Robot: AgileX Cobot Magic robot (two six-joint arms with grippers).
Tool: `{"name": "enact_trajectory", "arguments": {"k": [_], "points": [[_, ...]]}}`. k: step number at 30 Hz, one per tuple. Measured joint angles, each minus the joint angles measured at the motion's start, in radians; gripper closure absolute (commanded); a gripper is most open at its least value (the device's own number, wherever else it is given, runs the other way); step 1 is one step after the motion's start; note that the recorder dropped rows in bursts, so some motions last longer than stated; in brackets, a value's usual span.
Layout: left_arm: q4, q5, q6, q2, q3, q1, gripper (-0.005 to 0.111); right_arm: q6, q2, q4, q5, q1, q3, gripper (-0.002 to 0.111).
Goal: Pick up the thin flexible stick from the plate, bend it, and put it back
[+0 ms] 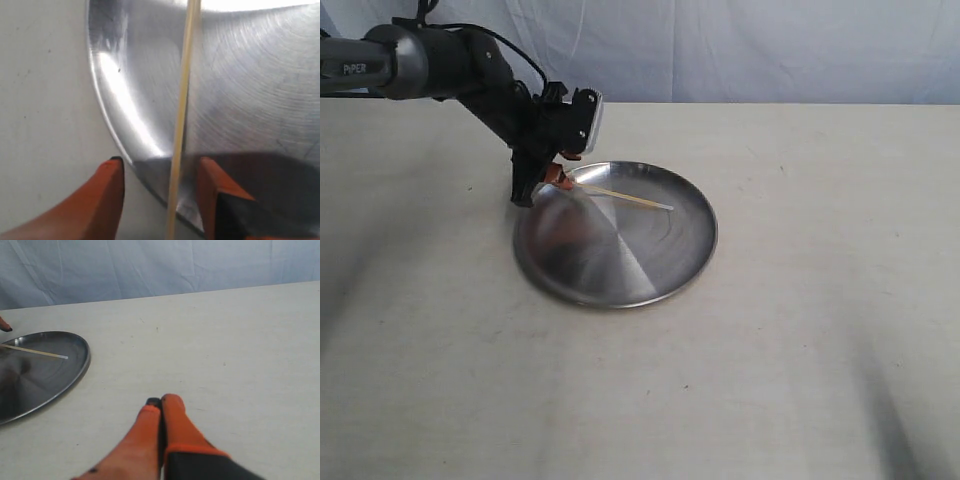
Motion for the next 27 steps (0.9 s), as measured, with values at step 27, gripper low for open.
{"name": "enact_trajectory", "arguments": {"k": [27], "points": [[0.081,-0.082,0.0,0.047,-0.004,-0.046,0.062,0.0,0.0,0.0,0.0,0.0,0.0,0.109]]}}
